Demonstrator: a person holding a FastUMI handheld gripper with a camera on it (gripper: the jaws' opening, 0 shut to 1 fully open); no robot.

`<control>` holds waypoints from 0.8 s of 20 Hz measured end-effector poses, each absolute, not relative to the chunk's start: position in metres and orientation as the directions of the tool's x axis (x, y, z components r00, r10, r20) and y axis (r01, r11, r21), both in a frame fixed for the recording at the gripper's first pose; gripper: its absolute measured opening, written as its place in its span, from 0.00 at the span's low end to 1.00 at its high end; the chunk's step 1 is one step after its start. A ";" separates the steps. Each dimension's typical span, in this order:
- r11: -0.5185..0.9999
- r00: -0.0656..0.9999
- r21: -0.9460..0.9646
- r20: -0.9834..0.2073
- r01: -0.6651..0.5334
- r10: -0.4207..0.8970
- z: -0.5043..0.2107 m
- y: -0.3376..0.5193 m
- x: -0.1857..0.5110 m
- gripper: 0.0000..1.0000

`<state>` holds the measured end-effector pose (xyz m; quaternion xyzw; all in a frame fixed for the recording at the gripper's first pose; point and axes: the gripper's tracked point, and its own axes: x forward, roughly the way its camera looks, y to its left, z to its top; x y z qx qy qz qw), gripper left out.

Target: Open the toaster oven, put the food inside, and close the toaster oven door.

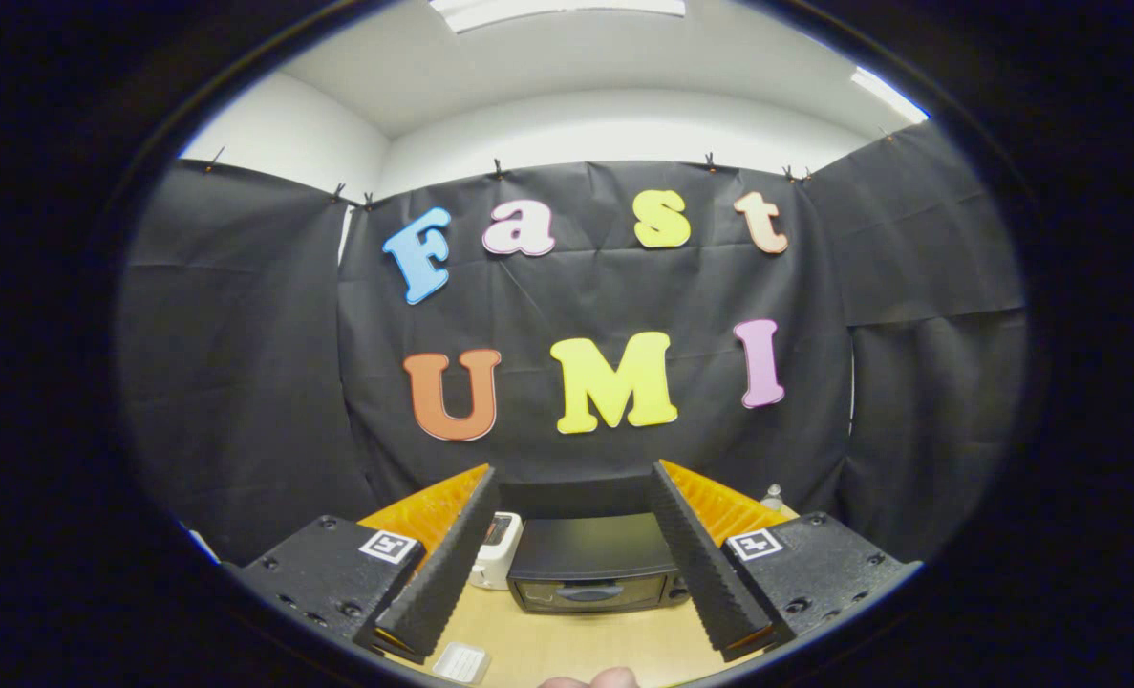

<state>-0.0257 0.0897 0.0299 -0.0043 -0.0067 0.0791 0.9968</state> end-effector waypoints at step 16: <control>0.992 0.992 0.049 -0.033 -0.118 0.120 0.020 0.082 -0.018 1.00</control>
